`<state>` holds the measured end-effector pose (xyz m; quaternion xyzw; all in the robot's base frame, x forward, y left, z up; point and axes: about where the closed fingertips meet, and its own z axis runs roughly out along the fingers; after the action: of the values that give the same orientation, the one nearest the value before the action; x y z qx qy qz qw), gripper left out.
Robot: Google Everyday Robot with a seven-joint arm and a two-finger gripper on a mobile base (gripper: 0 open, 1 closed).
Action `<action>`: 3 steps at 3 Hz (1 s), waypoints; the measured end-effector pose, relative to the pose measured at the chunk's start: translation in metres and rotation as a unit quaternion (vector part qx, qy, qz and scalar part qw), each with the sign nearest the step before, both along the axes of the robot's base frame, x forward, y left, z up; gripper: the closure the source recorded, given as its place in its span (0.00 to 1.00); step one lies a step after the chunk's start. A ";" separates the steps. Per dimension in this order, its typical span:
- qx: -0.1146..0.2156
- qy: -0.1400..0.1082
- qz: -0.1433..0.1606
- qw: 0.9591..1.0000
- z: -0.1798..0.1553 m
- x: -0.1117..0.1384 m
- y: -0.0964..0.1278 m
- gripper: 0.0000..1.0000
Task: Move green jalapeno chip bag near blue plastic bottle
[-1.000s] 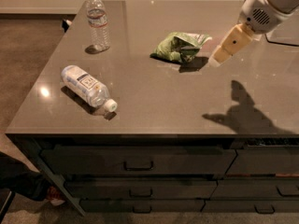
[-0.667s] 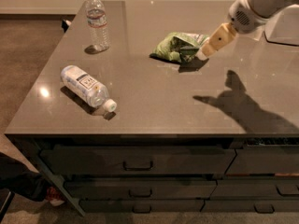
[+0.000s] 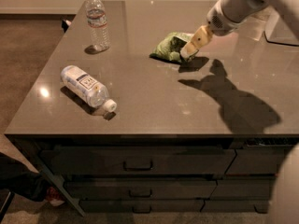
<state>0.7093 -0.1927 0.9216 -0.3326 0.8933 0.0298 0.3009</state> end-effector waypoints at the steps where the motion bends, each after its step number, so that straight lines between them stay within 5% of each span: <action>1: -0.002 0.011 0.010 1.000 -0.015 0.019 0.020 0.03; 3: -0.017 0.028 0.041 0.999 -0.026 0.022 0.045 0.49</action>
Offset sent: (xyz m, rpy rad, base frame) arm 0.0363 0.0425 -0.0287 -0.0329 0.0653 0.0602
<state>0.7316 -0.1481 0.8951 -0.3730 0.8874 0.0358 0.2687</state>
